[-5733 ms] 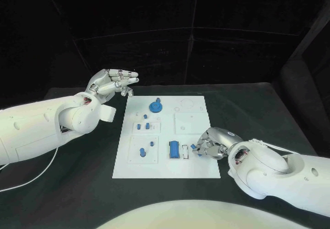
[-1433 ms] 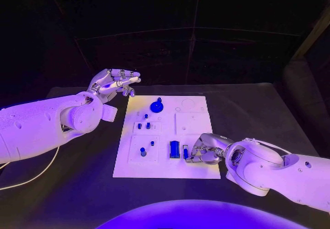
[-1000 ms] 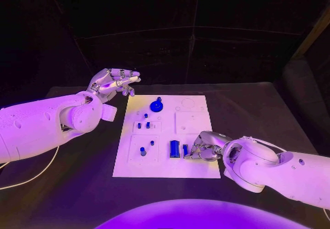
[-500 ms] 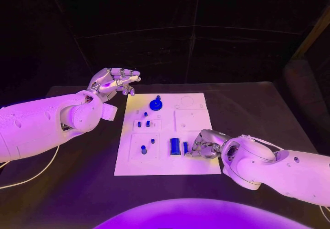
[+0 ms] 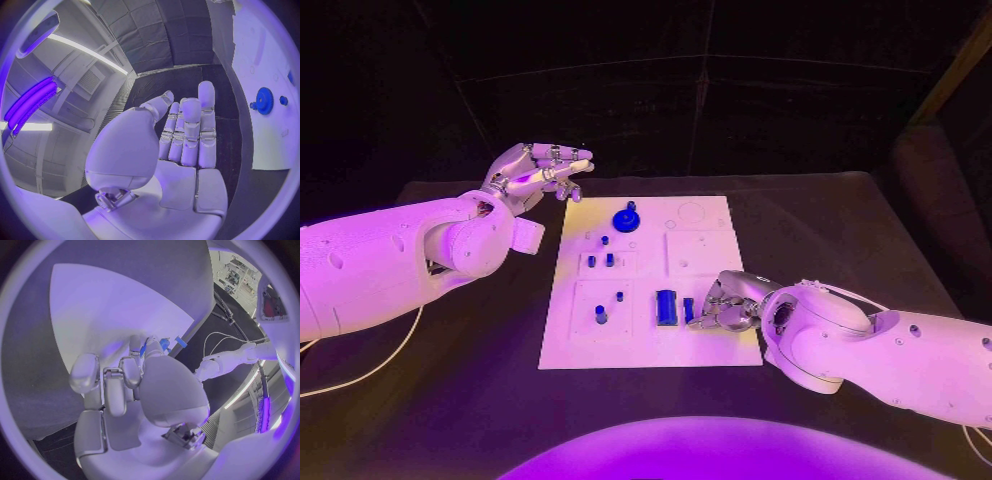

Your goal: Assemble the parts on the task board

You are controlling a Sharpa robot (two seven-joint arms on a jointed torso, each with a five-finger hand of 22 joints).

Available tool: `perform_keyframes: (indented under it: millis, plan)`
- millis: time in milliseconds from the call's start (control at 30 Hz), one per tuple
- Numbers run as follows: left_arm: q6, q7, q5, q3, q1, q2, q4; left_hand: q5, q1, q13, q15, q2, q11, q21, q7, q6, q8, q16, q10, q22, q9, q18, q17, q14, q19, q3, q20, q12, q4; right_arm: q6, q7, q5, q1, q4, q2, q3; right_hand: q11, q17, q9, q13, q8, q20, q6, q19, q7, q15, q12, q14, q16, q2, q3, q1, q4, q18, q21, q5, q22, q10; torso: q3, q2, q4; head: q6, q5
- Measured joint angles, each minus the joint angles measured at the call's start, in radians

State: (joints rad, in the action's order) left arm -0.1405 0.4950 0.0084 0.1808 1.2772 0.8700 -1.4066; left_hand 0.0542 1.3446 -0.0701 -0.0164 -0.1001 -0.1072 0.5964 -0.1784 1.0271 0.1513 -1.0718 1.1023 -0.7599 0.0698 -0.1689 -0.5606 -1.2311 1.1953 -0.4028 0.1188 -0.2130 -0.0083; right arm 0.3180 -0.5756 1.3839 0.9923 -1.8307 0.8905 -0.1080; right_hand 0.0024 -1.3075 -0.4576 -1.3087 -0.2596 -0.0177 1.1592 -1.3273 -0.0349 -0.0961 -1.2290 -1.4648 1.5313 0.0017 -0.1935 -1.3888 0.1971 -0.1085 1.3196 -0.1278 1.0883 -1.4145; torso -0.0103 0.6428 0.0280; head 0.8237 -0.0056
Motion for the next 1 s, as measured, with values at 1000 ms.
perform_keyframes:
  millis: [1000]
  plan:
    - [-0.043,0.001,0.056,0.010,-0.014,-0.059,0.102,0.000,0.009,0.007,-0.080,0.009,-0.027,-0.340,-0.003,-0.003,-0.034,0.594,0.006,0.239,-0.003,0.000,0.317,0.266,-0.300,0.025,0.070,0.084,0.028,0.111,0.728,-0.837,0.189,0.419,-0.044,0.000,0.099,0.873,0.131,0.883,0.196,-0.121,-0.166,0.479,-0.134,0.148,1.098,0.363,-1.115,0.102,-0.019,-0.254,-0.093,-0.060,-0.708,-0.023,-0.713,0.291,-0.0126,-0.061,0.0010,-0.091,-0.032]
